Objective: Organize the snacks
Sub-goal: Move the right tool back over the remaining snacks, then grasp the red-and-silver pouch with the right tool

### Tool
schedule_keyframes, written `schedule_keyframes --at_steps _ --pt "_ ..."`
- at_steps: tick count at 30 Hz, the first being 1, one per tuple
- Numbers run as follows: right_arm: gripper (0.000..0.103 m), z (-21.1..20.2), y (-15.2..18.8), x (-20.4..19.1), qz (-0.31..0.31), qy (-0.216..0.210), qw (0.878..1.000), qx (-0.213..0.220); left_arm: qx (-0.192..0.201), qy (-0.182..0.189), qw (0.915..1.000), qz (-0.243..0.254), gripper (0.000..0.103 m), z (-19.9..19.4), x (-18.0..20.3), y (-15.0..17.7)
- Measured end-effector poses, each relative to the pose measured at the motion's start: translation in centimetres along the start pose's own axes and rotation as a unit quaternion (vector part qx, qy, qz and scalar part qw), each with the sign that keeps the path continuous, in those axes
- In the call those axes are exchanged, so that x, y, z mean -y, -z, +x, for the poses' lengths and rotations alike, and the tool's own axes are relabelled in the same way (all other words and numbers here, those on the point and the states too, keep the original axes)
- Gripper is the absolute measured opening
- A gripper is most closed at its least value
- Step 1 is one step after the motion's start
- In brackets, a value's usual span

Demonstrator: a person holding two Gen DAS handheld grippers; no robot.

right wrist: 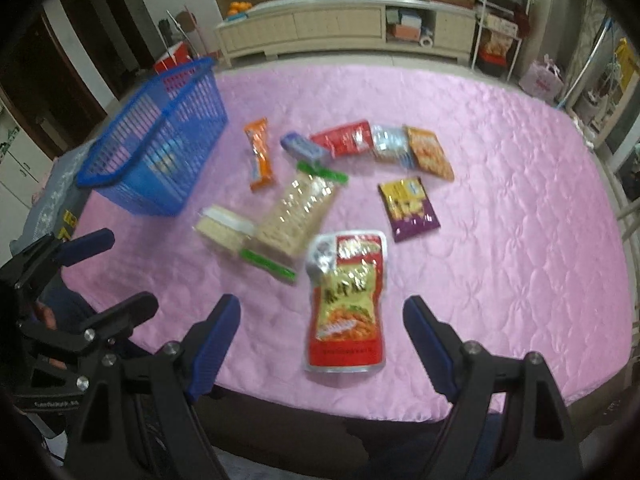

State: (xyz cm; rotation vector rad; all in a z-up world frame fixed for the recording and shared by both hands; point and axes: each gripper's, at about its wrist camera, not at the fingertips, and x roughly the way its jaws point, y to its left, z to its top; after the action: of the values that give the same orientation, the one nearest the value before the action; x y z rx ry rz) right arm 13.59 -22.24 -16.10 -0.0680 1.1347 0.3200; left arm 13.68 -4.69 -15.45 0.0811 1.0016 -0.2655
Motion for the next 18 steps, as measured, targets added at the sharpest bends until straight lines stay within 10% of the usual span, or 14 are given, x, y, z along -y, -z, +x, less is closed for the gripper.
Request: schedule_keyframes --at_steps 18 --pt "0.087 9.5 0.6 1.7 -0.021 0.002 0.996 -0.092 -0.088 -0.013 0.9955 -0.034 0.083 7.6 -2.1 1.0"
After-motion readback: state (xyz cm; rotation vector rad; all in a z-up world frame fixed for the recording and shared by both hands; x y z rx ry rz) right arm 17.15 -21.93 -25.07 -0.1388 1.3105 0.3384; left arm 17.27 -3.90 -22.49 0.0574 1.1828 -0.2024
